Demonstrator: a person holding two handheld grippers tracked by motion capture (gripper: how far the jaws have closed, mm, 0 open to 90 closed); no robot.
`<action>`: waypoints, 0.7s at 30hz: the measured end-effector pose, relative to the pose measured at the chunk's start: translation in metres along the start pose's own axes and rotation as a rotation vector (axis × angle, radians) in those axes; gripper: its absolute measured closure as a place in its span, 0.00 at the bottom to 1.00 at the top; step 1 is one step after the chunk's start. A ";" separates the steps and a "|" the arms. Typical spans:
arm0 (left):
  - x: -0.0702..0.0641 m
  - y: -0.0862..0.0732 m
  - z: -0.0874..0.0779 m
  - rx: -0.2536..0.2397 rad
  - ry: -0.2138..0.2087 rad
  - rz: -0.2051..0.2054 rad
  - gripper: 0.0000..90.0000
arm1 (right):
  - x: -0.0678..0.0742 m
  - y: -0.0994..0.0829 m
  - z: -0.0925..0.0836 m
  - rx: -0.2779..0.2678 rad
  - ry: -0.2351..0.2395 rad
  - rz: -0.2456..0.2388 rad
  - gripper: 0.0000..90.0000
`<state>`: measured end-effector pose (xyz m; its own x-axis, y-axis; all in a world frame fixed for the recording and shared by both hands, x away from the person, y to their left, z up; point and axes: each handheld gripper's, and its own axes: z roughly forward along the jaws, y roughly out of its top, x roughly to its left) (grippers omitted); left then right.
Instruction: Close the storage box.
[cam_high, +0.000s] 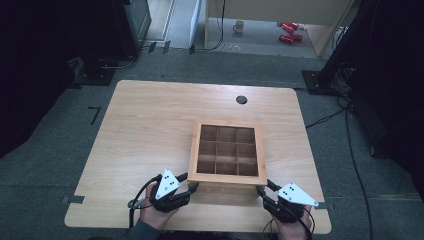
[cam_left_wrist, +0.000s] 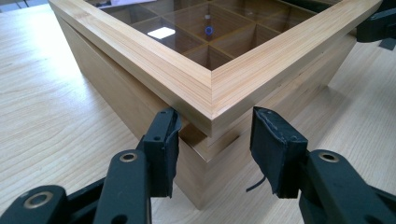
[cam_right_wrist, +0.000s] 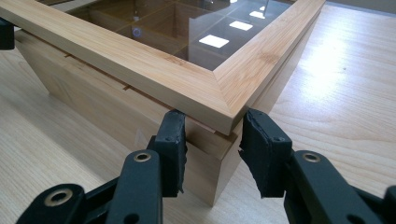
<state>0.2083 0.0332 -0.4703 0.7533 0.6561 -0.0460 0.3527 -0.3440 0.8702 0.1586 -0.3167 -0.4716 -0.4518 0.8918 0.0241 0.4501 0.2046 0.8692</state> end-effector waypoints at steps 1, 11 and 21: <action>0.000 0.000 0.000 -0.001 0.001 -0.001 0.59 | 0.000 0.000 0.000 0.001 0.001 0.000 0.68; -0.001 -0.004 -0.002 0.010 0.006 -0.009 0.56 | 0.000 -0.003 0.000 0.026 0.006 0.008 0.64; 0.003 -0.010 -0.017 -0.009 0.025 -0.018 0.52 | -0.011 -0.007 -0.016 -0.025 0.012 0.053 0.58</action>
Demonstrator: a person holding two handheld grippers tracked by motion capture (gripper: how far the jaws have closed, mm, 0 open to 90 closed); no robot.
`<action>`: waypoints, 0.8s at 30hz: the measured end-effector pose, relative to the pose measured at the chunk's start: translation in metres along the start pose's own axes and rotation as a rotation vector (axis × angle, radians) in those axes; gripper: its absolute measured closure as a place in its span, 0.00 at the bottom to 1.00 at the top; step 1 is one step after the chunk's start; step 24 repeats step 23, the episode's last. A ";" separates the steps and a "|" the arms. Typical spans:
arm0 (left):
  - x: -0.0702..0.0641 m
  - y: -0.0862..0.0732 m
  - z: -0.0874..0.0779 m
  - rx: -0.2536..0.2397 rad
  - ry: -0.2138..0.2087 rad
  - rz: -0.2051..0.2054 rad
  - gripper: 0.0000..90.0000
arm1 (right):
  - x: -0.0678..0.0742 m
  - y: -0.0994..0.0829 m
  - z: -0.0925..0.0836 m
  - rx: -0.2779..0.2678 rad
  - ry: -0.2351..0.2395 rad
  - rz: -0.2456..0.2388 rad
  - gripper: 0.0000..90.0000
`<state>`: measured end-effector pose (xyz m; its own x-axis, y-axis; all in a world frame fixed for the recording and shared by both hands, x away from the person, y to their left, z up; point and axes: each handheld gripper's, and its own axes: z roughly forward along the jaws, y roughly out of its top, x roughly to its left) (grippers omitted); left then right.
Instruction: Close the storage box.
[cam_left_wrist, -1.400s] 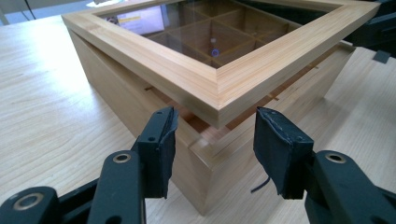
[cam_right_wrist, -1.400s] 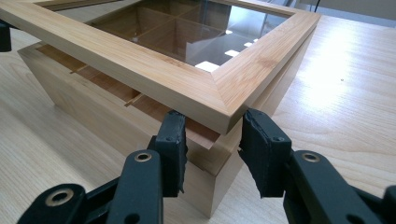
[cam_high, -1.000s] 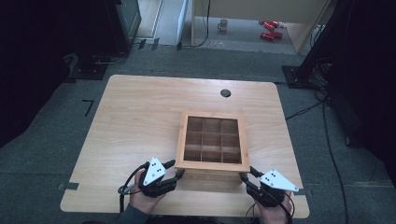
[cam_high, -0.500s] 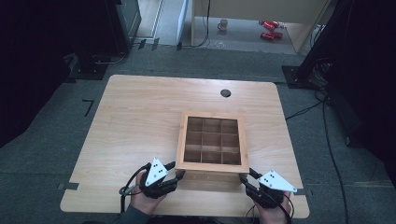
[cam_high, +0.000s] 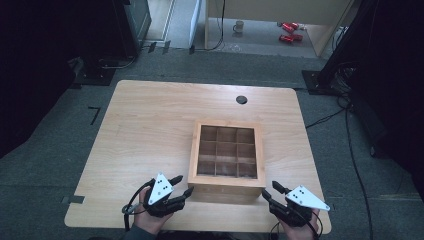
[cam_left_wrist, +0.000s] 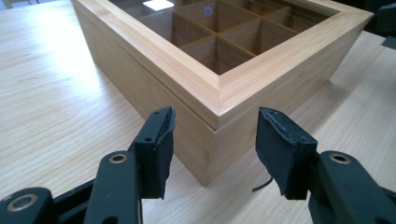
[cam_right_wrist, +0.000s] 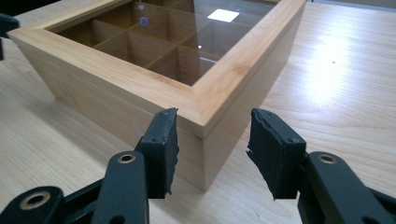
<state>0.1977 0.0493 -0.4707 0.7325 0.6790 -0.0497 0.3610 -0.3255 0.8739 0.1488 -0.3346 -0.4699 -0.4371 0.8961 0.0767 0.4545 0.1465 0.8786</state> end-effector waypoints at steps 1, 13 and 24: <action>0.001 0.000 -0.001 -0.002 0.003 -0.002 0.52 | -0.001 0.000 0.000 0.001 -0.003 0.000 0.58; 0.020 0.003 -0.010 -0.021 0.054 -0.032 0.51 | -0.015 0.007 -0.003 -0.011 -0.036 0.001 0.55; 0.030 0.004 -0.010 -0.019 0.072 -0.041 0.51 | -0.027 0.010 0.002 -0.001 -0.054 0.002 0.55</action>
